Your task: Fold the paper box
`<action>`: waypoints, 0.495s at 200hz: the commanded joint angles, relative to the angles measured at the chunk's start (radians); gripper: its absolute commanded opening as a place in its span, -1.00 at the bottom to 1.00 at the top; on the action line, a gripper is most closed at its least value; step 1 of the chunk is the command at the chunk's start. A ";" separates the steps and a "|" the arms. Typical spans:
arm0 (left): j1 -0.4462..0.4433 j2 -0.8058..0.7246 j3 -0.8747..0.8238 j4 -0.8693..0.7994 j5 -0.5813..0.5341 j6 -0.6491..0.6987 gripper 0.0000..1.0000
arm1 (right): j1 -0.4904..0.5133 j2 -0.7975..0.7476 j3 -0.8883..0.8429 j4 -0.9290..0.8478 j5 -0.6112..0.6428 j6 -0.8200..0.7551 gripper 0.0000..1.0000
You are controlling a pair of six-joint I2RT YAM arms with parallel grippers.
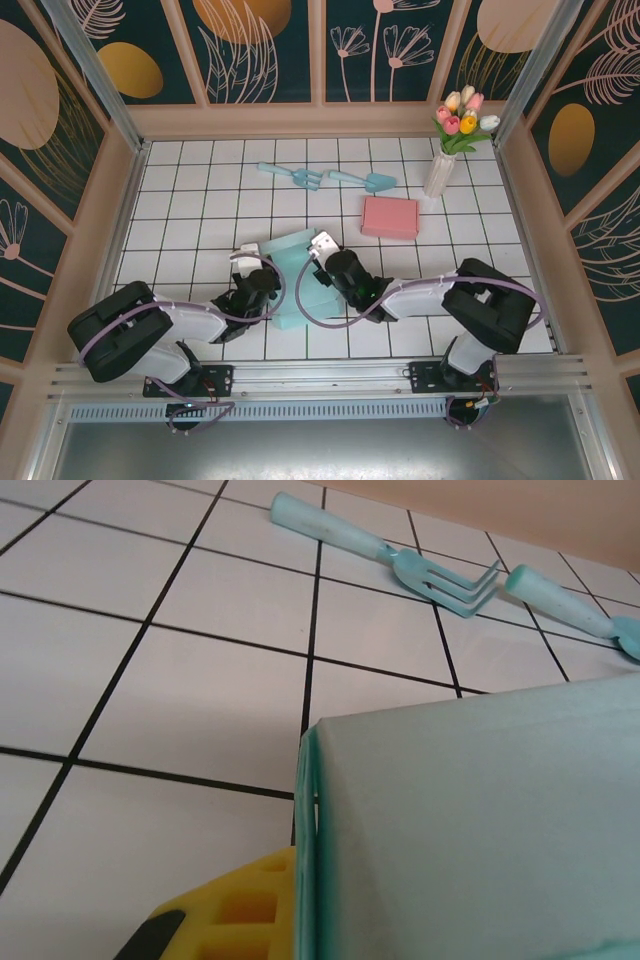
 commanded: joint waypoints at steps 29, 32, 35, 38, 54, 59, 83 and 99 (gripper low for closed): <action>-0.050 -0.004 0.081 -0.177 -0.072 -0.174 -1.00 | 0.000 0.055 0.083 -0.040 0.328 0.146 -0.70; -0.051 -0.005 0.083 -0.183 -0.078 -0.179 -1.00 | -0.002 0.059 0.091 -0.060 0.338 0.154 -0.70; -0.051 -0.004 0.084 -0.189 -0.082 -0.182 -1.00 | -0.005 0.060 0.098 -0.079 0.346 0.162 -0.70; -0.052 -0.005 0.085 -0.191 -0.086 -0.187 -1.00 | -0.006 0.063 0.106 -0.096 0.356 0.169 -0.70; -0.052 -0.017 0.078 -0.197 -0.104 -0.202 -1.00 | -0.012 0.072 0.125 -0.149 0.412 0.198 -0.70; -0.051 -0.021 0.075 -0.198 -0.109 -0.206 -1.00 | -0.015 0.070 0.124 -0.153 0.418 0.204 -0.70; -0.053 -0.043 0.061 -0.190 -0.114 -0.206 -1.00 | -0.038 0.052 0.114 -0.179 0.416 0.263 -0.70; -0.052 -0.051 0.059 -0.186 -0.109 -0.201 -1.00 | -0.050 0.035 0.100 -0.163 0.349 0.267 -0.69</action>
